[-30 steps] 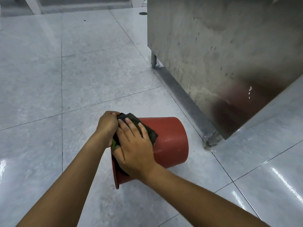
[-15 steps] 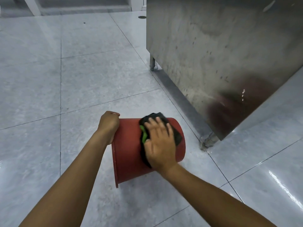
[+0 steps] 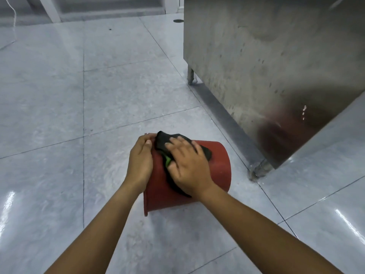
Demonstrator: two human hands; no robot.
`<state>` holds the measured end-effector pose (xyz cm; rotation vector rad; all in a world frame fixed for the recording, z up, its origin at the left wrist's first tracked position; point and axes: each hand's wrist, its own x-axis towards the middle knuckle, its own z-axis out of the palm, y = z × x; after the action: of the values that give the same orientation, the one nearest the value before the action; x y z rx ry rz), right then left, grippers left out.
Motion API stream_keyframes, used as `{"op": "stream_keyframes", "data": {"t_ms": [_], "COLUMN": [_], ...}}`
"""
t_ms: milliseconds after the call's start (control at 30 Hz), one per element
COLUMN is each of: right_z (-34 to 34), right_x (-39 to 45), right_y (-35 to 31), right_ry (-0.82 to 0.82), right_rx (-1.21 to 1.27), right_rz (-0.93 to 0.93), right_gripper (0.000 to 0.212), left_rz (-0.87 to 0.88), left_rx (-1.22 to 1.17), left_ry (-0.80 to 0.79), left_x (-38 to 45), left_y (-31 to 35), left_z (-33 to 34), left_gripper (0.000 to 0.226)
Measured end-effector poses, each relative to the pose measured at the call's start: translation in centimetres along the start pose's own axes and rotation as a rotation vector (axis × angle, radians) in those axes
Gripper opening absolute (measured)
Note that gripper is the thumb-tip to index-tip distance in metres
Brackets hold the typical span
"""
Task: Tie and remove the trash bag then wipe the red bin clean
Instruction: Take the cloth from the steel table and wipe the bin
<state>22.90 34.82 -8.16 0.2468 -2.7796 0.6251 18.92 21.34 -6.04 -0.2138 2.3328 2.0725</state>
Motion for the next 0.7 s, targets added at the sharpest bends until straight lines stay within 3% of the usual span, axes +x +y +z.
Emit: {"op": "stream_keyframes", "data": {"t_ms": [133, 233, 400, 500, 600, 700], "right_z": [-2.0, -1.5, 1.2, 3.2, 3.7, 2.5], "right_x": [-2.0, -3.6, -3.9, -3.8, -2.5, -0.7], "right_y": [6.9, 7.3, 1.0, -4.1, -6.0, -4.2], "right_ry": [0.046, 0.156, 0.156, 0.125, 0.135, 0.109], "right_rx": [-0.022, 0.074, 0.064, 0.074, 0.015, -0.031], "right_rz": [0.258, 0.337, 0.068, -0.104, -0.136, -0.087], "right_gripper": [0.057, 0.059, 0.060, 0.061, 0.055, 0.054], "left_rz": [-0.150, -0.238, -0.415, -0.505, -0.389, 0.001], "left_rx": [0.086, 0.143, 0.151, 0.018, -0.005, 0.028], "left_ry": [0.045, 0.058, 0.060, -0.044, -0.152, -0.089], "left_x": [2.7, 3.9, 4.5, 3.6, 1.4, -2.1], "left_y": [0.1, 0.3, 1.4, 2.4, 2.0, -0.2], "left_z": [0.2, 0.4, 0.3, -0.2, -1.8, -1.9], "left_gripper": [0.036, 0.039, 0.043, 0.027, 0.031, 0.028]}}
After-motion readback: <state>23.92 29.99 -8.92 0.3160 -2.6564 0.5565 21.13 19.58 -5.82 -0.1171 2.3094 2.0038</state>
